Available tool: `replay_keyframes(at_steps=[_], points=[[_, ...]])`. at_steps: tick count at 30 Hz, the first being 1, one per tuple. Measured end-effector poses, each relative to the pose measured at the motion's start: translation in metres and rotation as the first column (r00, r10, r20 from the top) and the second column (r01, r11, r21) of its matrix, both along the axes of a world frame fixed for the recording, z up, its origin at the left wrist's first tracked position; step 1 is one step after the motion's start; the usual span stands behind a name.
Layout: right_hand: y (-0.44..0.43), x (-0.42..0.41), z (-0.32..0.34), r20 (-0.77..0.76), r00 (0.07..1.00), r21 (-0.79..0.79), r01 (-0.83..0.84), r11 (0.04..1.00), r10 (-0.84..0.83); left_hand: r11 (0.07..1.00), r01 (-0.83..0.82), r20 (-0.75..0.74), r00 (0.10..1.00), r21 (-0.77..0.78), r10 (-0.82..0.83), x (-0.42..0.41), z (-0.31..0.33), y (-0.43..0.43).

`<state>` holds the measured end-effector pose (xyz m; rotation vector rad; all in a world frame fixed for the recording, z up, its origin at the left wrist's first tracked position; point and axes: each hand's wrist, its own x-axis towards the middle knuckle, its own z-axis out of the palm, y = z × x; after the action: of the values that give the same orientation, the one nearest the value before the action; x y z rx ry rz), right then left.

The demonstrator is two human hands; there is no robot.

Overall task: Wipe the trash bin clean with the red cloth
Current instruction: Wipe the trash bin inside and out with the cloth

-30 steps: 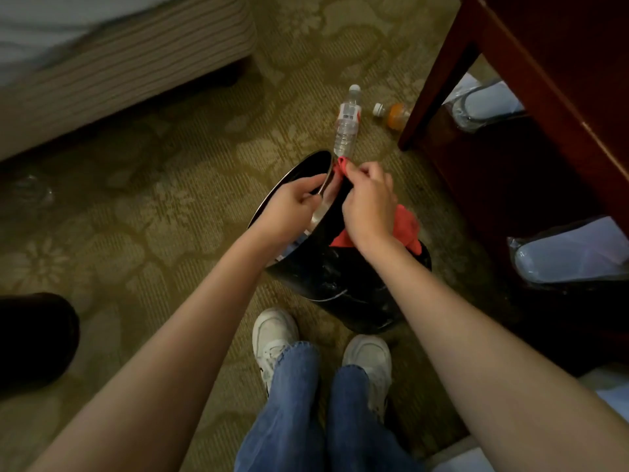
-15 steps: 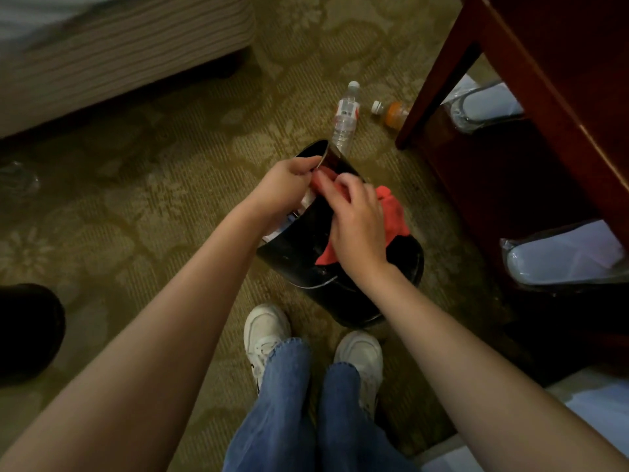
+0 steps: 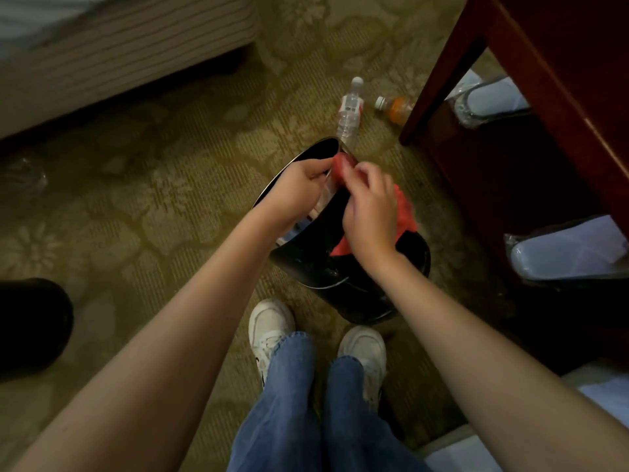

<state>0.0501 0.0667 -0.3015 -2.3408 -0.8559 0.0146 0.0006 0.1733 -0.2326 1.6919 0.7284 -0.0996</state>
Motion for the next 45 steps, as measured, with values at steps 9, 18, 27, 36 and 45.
replay_keyframes(at_steps=[9, 18, 27, 36, 45], points=[[-0.007, -0.017, -0.001, -0.016, 0.999, 0.042, -0.050, 0.998, 0.050, 0.999, -0.029, -0.009, 1.000, 0.021, 0.029, 0.001, 0.005, 0.003], [0.005, 0.014, -0.009, -0.184, 0.983, -0.045, -0.030, 0.999, 0.021, 0.994, -0.077, -0.101, 0.992, -0.077, 0.069, -0.014, -0.005, 0.021], [-0.018, -0.028, -0.007, -0.237, 0.957, 0.012, -0.168, 0.986, 0.166, 0.993, -0.052, -0.055, 0.997, -0.106, 0.047, -0.011, -0.009, 0.017], [0.002, 0.015, -0.009, -0.303, 0.950, -0.053, -0.101, 0.993, 0.080, 0.998, -0.036, -0.031, 0.999, -0.042, 0.035, 0.003, -0.007, 0.010], [-0.030, -0.039, -0.009, -0.119, 0.961, -0.039, -0.256, 0.966, 0.250, 0.997, -0.069, -0.060, 0.996, -0.036, 0.067, 0.000, -0.005, 0.006]])
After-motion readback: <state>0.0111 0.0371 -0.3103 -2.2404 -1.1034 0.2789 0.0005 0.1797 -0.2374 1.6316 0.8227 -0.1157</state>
